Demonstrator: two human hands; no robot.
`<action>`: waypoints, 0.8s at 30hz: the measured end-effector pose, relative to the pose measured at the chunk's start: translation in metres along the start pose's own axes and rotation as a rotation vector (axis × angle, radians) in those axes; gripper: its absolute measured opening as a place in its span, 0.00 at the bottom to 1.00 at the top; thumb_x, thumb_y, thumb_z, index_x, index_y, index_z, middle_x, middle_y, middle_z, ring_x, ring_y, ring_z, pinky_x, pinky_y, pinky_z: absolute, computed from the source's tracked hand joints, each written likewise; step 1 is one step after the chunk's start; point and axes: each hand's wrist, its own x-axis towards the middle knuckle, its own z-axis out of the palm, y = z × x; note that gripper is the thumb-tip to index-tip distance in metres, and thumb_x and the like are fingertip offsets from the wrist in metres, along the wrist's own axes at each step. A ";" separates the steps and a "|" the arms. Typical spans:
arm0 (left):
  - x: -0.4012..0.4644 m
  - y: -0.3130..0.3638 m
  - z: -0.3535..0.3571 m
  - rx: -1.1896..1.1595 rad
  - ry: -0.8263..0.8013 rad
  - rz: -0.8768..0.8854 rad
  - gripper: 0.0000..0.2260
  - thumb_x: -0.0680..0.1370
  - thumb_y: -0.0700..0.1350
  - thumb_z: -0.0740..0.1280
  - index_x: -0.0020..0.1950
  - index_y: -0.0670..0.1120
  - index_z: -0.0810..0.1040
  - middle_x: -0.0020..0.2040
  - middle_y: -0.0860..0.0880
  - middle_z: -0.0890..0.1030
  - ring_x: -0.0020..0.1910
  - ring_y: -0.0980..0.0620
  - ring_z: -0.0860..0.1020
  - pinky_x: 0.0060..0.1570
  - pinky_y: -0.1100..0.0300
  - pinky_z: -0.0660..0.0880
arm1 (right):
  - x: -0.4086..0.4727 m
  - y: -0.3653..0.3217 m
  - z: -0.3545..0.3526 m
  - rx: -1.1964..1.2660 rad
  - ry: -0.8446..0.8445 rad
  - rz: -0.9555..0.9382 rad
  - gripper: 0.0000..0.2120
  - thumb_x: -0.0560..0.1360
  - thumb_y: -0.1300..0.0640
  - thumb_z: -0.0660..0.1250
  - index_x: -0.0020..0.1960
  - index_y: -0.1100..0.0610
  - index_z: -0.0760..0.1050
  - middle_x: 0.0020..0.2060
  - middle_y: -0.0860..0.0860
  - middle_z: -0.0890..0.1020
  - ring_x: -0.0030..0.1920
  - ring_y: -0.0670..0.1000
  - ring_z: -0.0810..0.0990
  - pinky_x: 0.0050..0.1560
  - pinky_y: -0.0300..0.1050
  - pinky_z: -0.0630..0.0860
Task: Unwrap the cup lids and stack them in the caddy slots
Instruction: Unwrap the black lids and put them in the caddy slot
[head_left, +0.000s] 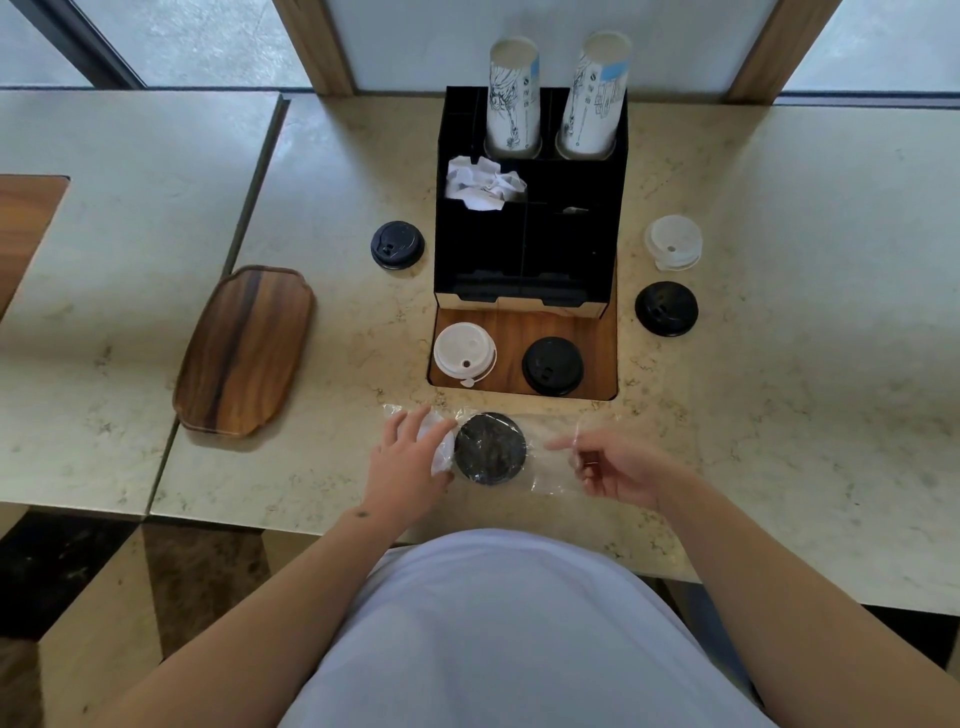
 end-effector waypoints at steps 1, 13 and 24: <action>0.000 -0.001 0.000 -0.016 0.003 0.005 0.31 0.74 0.53 0.75 0.75 0.57 0.69 0.79 0.48 0.64 0.78 0.40 0.57 0.67 0.40 0.71 | 0.002 0.000 0.001 -0.101 -0.007 -0.008 0.12 0.82 0.62 0.61 0.61 0.65 0.79 0.35 0.52 0.78 0.33 0.47 0.74 0.34 0.40 0.74; -0.004 -0.006 0.004 -0.073 0.042 0.046 0.32 0.72 0.50 0.78 0.74 0.56 0.71 0.78 0.48 0.66 0.77 0.41 0.58 0.73 0.43 0.63 | 0.037 0.008 0.031 -0.235 0.137 -0.080 0.15 0.69 0.57 0.78 0.49 0.66 0.81 0.38 0.61 0.87 0.40 0.58 0.87 0.43 0.51 0.85; -0.003 -0.004 0.002 -0.075 0.033 0.028 0.32 0.73 0.52 0.77 0.75 0.57 0.69 0.79 0.49 0.65 0.78 0.42 0.56 0.74 0.42 0.63 | 0.035 0.001 0.039 -0.102 0.002 -0.041 0.18 0.70 0.53 0.79 0.53 0.63 0.81 0.37 0.55 0.83 0.34 0.50 0.81 0.41 0.43 0.83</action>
